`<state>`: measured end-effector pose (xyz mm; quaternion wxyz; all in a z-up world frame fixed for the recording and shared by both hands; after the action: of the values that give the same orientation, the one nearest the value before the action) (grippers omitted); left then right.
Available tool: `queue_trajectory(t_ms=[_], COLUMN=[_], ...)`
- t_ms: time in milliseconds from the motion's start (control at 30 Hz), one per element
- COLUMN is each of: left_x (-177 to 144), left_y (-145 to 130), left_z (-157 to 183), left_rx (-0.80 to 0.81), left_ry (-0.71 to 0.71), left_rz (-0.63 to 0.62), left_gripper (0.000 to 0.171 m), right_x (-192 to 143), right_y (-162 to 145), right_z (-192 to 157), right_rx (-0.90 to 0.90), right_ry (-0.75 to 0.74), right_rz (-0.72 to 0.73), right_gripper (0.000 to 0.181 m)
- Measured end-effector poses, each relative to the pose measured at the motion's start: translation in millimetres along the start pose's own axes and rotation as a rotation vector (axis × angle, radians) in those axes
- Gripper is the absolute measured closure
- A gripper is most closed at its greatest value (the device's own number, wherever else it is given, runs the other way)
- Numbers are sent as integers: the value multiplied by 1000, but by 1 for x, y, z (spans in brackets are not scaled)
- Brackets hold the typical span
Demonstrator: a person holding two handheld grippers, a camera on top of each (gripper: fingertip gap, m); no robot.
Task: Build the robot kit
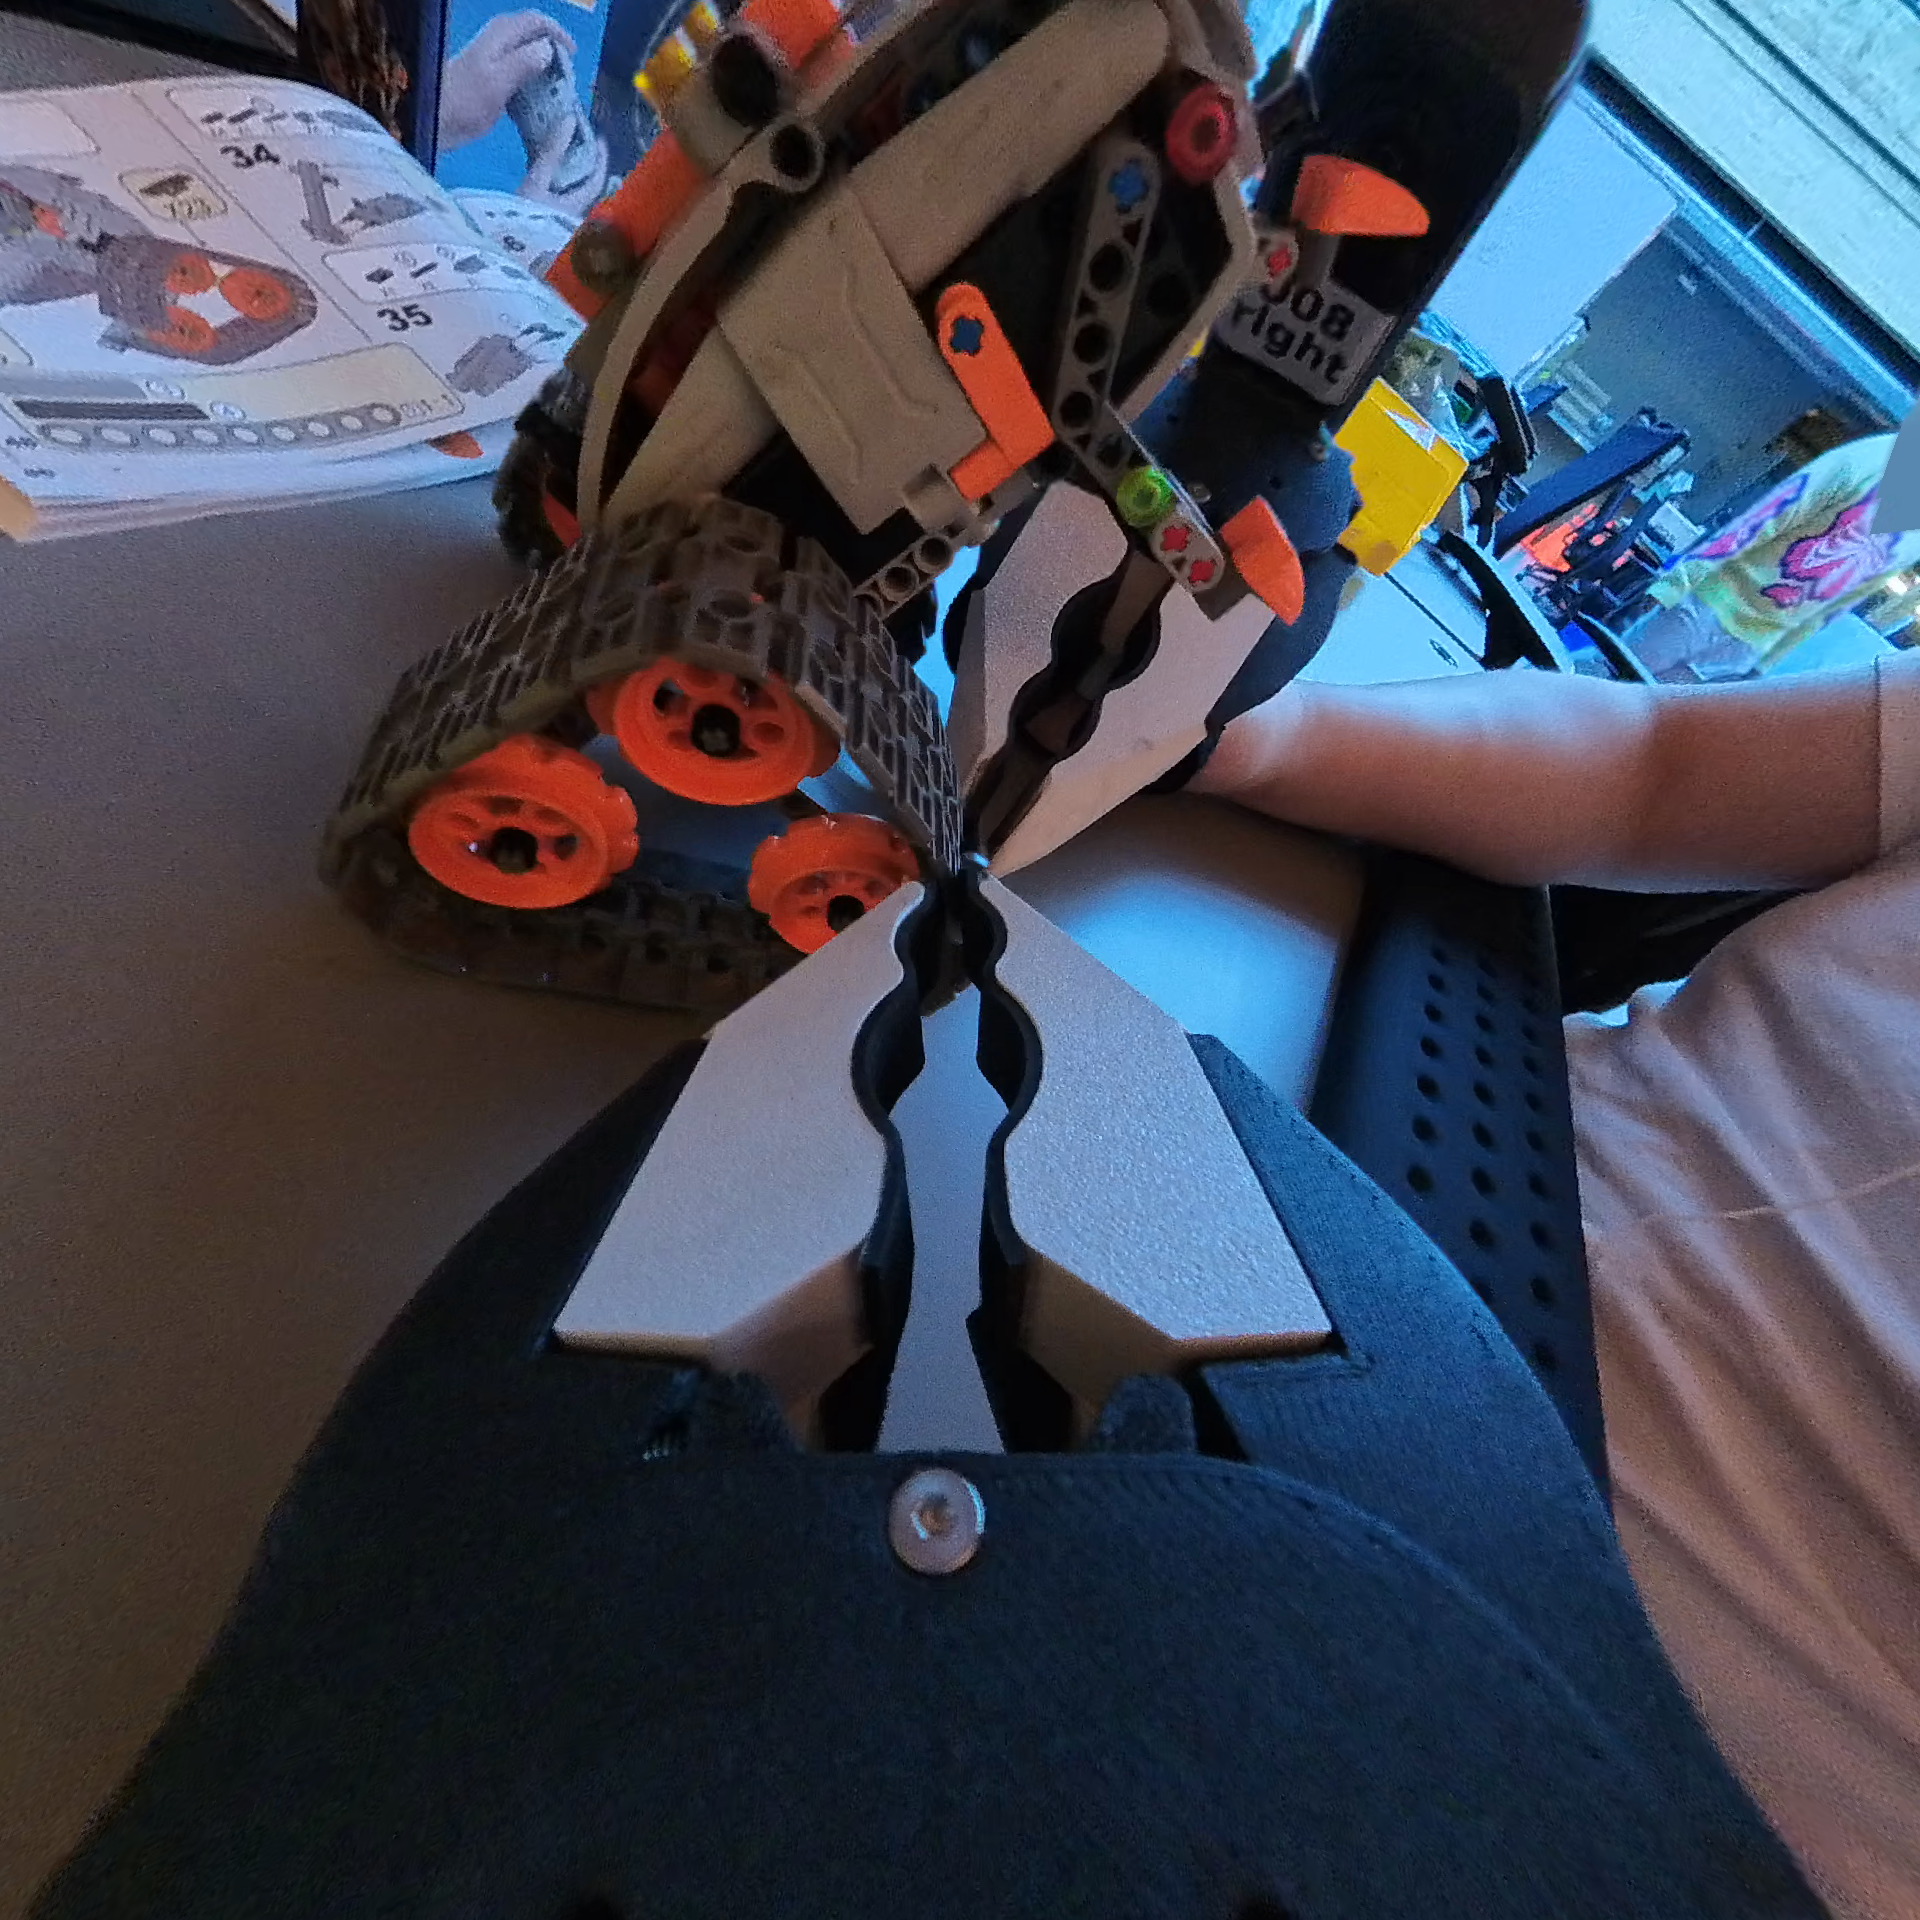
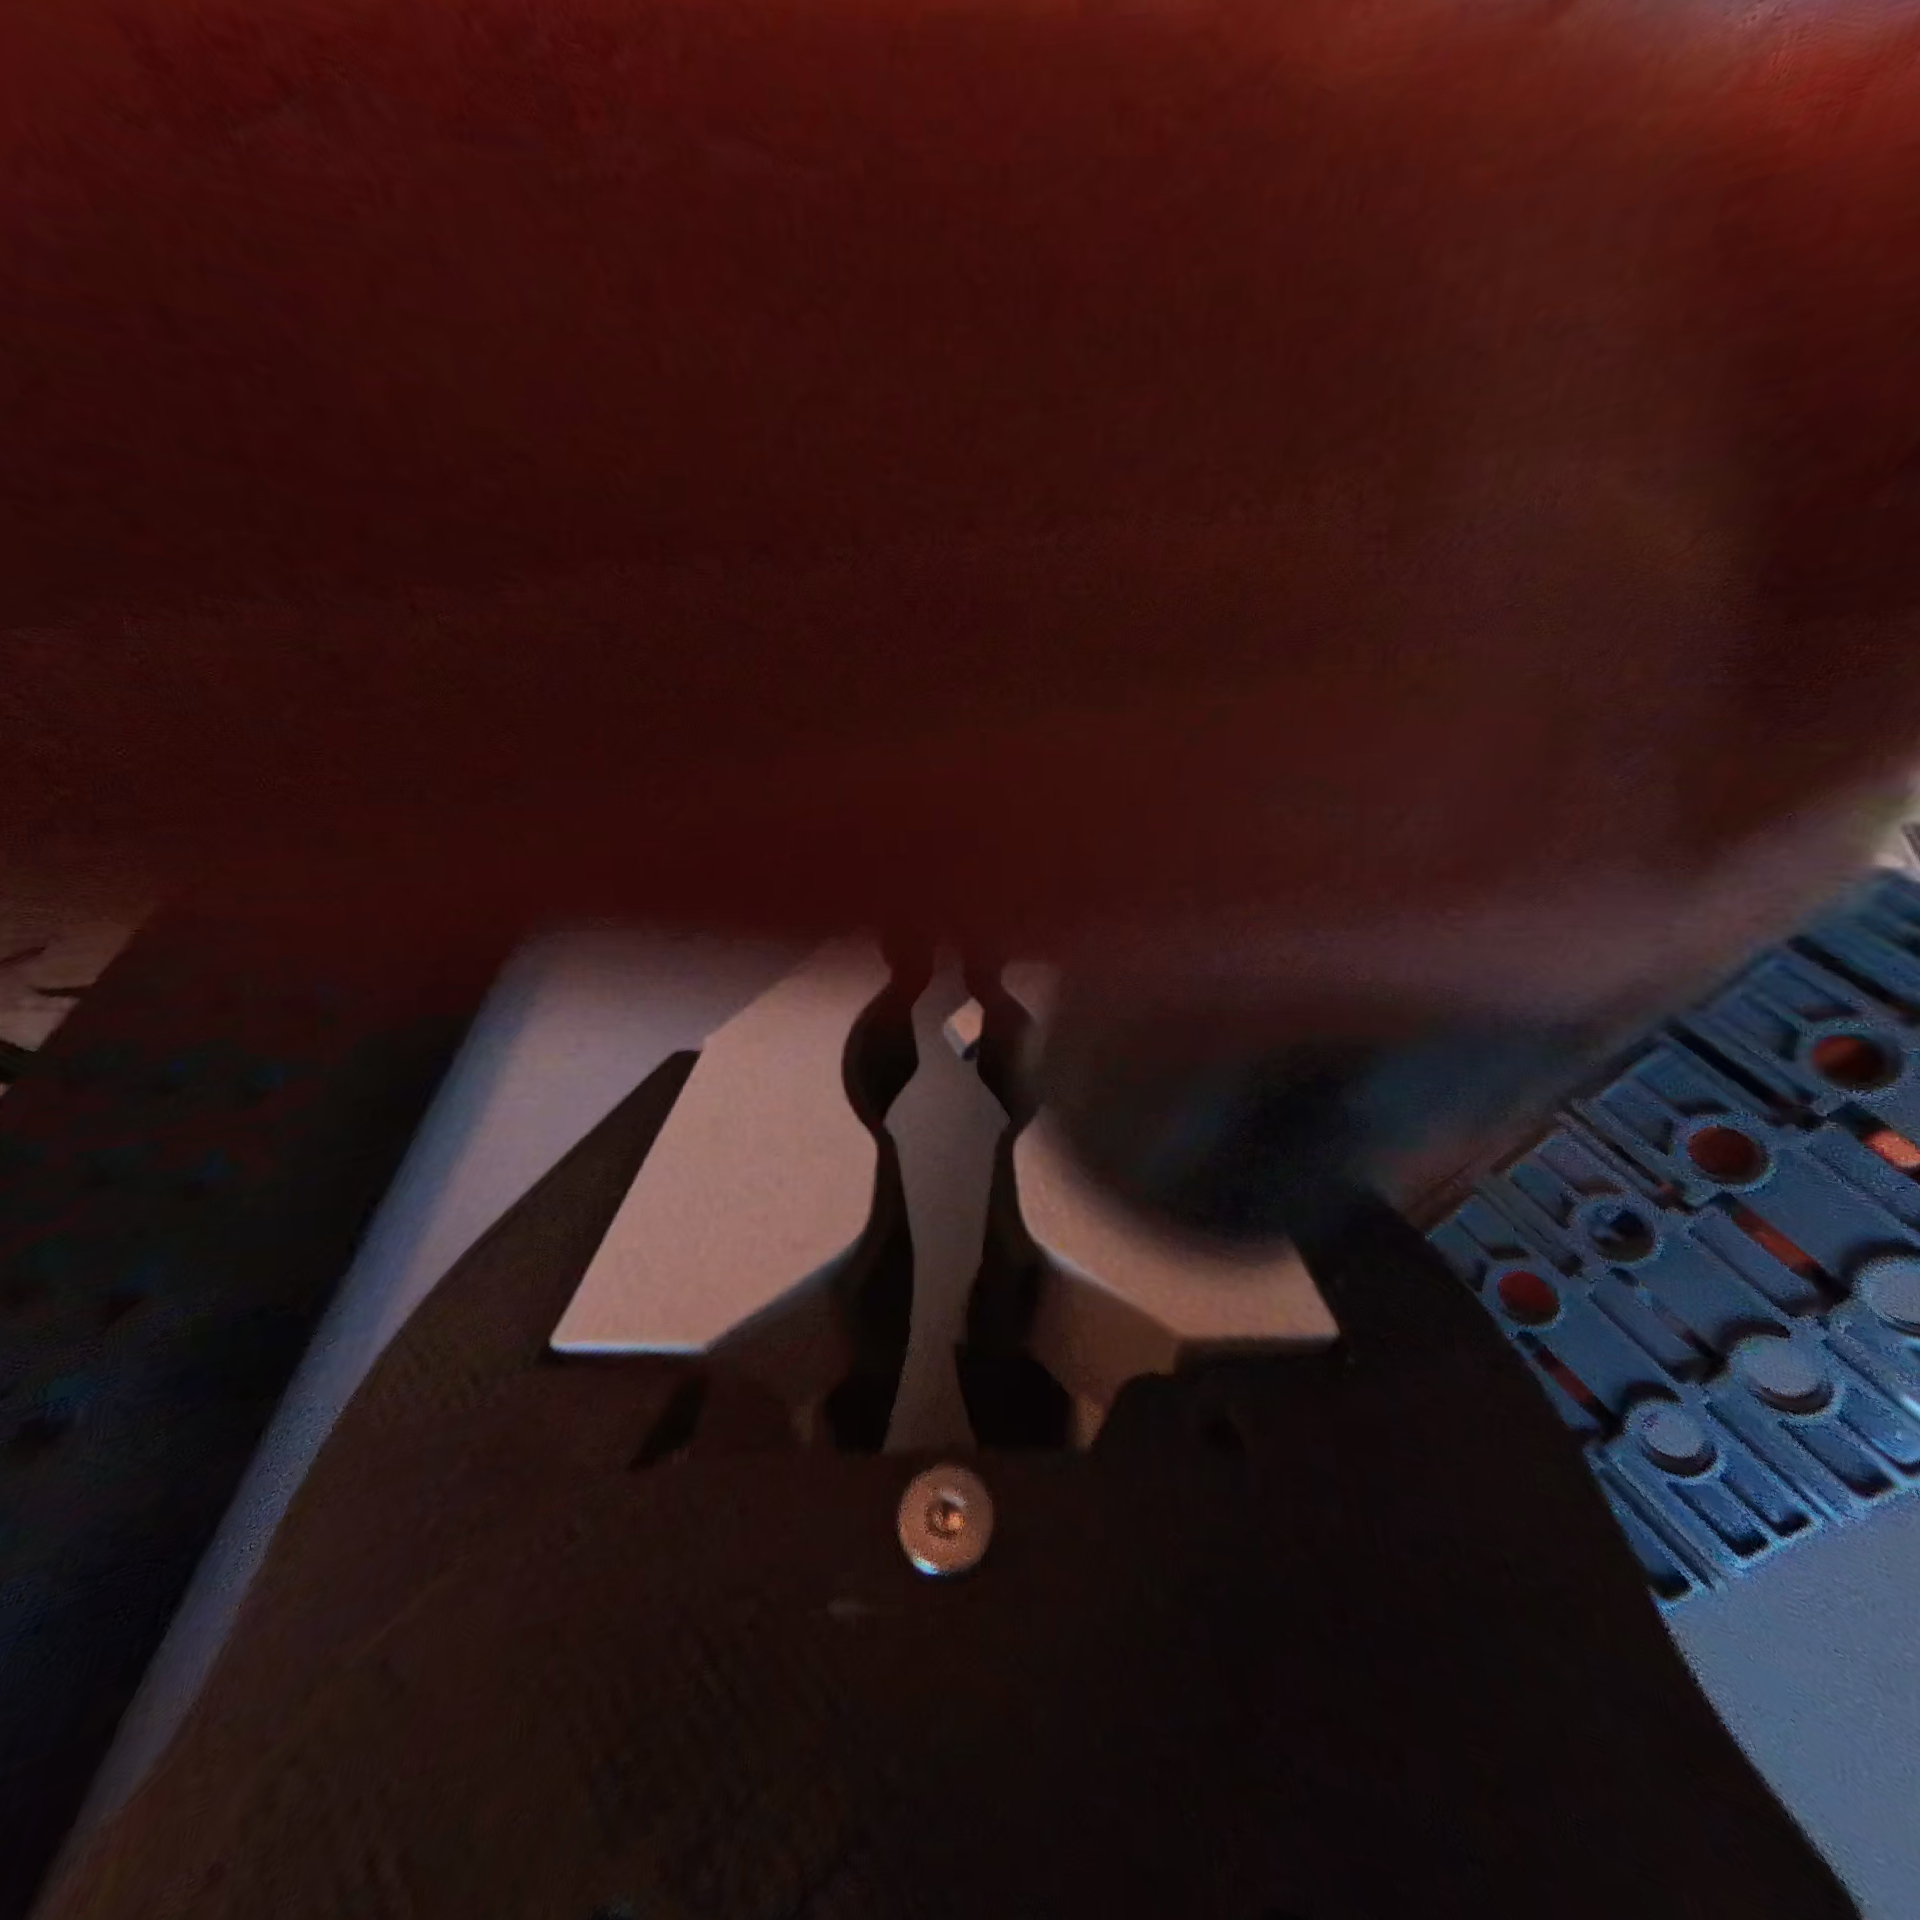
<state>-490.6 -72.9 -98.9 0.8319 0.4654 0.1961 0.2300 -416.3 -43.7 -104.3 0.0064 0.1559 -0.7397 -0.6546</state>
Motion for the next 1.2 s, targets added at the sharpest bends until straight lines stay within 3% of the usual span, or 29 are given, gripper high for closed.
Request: queue_trajectory(t_ms=[33,400,800,1200], left_x=[0,1,2,2], left_y=[1,5,3,3], left_z=[1,2,4,3], left_rx=[2,-73,46,31], left_ry=[-9,-33,-4,-25], left_rz=[8,65,25,15], left_gripper=[171,171,171,171], right_x=[-1,-6,-6,-6], right_y=[1,5,3,1], right_z=[-1,0,2,7], right_rx=[-3,42,85,132], right_ry=[10,31,32,-19], right_rz=[14,63,47,42], right_gripper=[177,178,178,177])
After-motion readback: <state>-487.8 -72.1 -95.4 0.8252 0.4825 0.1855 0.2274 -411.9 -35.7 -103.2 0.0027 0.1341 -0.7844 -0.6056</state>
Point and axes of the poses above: each gripper's, where its closed fingertips meet, x out along the fingers, y out of its top, z = x × y across the jaws, the point moved 4 cm from there along -x, back along the fingers, and after that the axes turned 12 degrees about z, right-handed, at the moved point
